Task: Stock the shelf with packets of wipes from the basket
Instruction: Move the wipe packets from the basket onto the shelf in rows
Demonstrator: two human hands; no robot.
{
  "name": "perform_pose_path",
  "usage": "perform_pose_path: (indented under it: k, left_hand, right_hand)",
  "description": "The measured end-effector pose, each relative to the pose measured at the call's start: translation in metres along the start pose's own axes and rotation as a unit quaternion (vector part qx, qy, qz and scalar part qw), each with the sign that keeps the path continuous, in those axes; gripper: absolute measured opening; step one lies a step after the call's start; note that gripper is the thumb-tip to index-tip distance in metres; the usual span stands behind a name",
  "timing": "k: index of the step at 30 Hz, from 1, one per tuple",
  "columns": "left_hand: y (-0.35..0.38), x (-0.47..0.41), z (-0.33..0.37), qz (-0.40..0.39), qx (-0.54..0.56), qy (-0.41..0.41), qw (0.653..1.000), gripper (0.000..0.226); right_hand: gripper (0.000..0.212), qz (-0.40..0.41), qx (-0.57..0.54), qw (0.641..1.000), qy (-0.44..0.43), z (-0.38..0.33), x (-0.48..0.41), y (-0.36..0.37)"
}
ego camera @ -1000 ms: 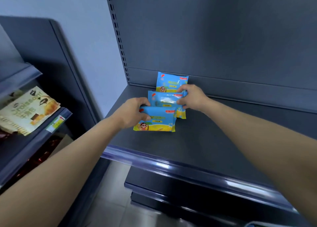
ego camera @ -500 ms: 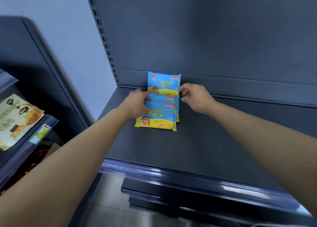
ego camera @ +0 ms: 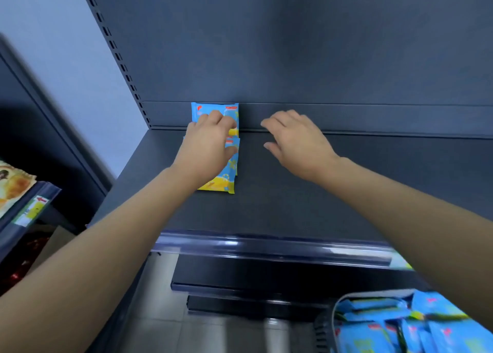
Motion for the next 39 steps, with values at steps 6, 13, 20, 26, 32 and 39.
perform_pose_path:
  k: [6, 13, 20, 26, 32, 39]
  left_hand:
    - [-0.024, 0.055, 0.096, 0.088, 0.023, 0.078, 0.993, 0.037]
    - [0.002, 0.122, 0.224, 0.067, 0.026, 0.127, 0.989, 0.040]
    - [0.083, 0.183, 0.312, -0.056, 0.082, 0.106, 0.989, 0.041]
    - [0.147, 0.212, 0.323, -0.174, 0.047, 0.058, 0.982, 0.041]
    - [0.186, 0.230, 0.308, -0.234, 0.034, 0.004, 0.972, 0.042]
    - [0.207, 0.237, 0.294, -0.258, 0.008, -0.031, 0.966, 0.045]
  right_hand:
    - [0.042, 0.035, 0.031, 0.999, -0.011, 0.024, 0.090, -0.040]
    - [0.042, 0.016, 0.041, 0.999, 0.002, 0.068, 0.231, -0.052]
    - [0.040, -0.095, 0.042, 0.994, 0.015, 0.113, 0.357, -0.009]
    - [0.043, -0.223, 0.031, 0.974, 0.024, 0.136, 0.413, 0.053]
    - [0.053, -0.365, 0.019, 0.927, 0.084, 0.154, 0.432, 0.104]
    - [0.051, -0.387, 0.036, 0.912, 0.134, 0.165, 0.432, 0.123]
Point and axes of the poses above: each hand's wrist, its own x-axis away from the middle knuckle, its own y-axis out of the palm, z = x × y, the point moved 1 cm from there along -x, towards the middle knuckle, and after that the axes turned 6 degrees about -z, right-handed, at the moved point
